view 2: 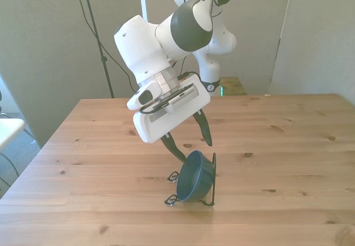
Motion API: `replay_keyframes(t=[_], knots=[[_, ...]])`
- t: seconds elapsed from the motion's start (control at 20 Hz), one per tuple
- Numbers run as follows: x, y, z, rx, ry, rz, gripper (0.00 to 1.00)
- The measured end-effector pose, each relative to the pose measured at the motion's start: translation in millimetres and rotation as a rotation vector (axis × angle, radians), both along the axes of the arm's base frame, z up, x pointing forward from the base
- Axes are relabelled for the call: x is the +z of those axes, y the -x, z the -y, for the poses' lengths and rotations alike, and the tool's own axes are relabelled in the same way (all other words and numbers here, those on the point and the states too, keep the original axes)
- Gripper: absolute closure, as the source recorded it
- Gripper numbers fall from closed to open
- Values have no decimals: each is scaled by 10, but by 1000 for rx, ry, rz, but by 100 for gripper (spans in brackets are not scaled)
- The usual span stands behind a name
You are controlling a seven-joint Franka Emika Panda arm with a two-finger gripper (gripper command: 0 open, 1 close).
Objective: Unload the bowl
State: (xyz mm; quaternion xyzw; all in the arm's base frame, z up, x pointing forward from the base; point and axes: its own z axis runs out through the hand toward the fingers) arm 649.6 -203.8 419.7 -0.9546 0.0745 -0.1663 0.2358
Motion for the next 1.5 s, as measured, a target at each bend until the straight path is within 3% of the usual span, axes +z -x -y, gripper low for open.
replay_keyframes(t=[0.4, 1.2, 1.5], knots=[[-54, 93, -3, -22, -22, -5, 100], [-150, -24, 14, -31, -74, -4, 100], [19, -13, 128, -51, -120, 98, 100]])
